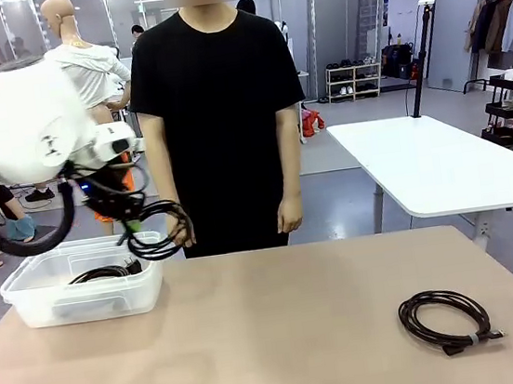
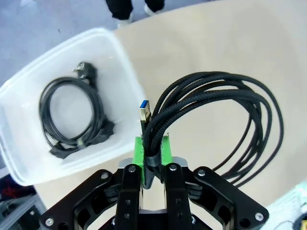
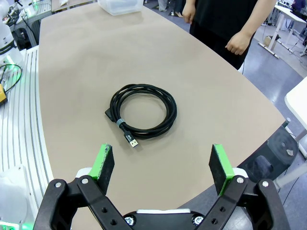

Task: Organize and store the cables.
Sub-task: Place the USB Extension Cable into the Organizing box.

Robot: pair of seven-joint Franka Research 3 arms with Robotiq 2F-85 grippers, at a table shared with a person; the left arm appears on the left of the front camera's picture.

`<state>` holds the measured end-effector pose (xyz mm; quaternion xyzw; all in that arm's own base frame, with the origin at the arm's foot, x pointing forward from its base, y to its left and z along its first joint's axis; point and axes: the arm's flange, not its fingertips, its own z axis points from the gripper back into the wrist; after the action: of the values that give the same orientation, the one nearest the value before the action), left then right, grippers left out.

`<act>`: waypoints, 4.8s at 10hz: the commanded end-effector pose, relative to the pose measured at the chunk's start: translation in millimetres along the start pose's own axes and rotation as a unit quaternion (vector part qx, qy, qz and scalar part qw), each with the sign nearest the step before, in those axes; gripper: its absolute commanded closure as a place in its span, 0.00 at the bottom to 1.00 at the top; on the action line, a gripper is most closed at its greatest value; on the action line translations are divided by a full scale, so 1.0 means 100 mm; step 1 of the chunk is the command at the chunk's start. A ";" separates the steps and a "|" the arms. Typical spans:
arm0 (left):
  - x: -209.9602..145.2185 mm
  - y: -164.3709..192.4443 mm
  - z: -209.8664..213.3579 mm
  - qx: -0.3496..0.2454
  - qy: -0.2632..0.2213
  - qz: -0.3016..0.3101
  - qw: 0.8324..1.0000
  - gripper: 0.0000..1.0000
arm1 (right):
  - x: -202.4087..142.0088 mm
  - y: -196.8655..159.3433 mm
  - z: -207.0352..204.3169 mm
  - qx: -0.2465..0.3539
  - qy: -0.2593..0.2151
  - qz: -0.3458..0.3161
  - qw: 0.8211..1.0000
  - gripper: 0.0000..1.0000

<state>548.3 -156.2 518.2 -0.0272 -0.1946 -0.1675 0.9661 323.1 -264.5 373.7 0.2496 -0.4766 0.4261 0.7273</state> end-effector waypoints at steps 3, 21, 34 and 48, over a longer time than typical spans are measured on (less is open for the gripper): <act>-0.13 0.99 -0.11 -0.013 -0.024 0.020 0.999 0.85 | 0.05 0.00 0.00 -0.008 0.001 -0.012 1.000 0.00; -0.27 1.77 -0.98 0.060 0.046 0.111 0.991 0.00 | 0.05 0.00 0.00 -0.008 0.001 -0.012 1.000 0.00; -0.18 1.80 -1.01 0.054 0.056 0.100 0.992 0.00 | 0.05 0.00 0.00 -0.008 0.001 -0.012 1.000 0.00; -2.64 1.72 0.63 -0.132 -0.126 -0.193 0.964 0.00 | 0.05 0.00 0.00 -0.008 0.001 -0.012 1.000 0.00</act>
<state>359.4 89.9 486.6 -0.1236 -0.2650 -0.3464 0.8914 323.3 -264.2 373.6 0.2498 -0.4763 0.4264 0.7273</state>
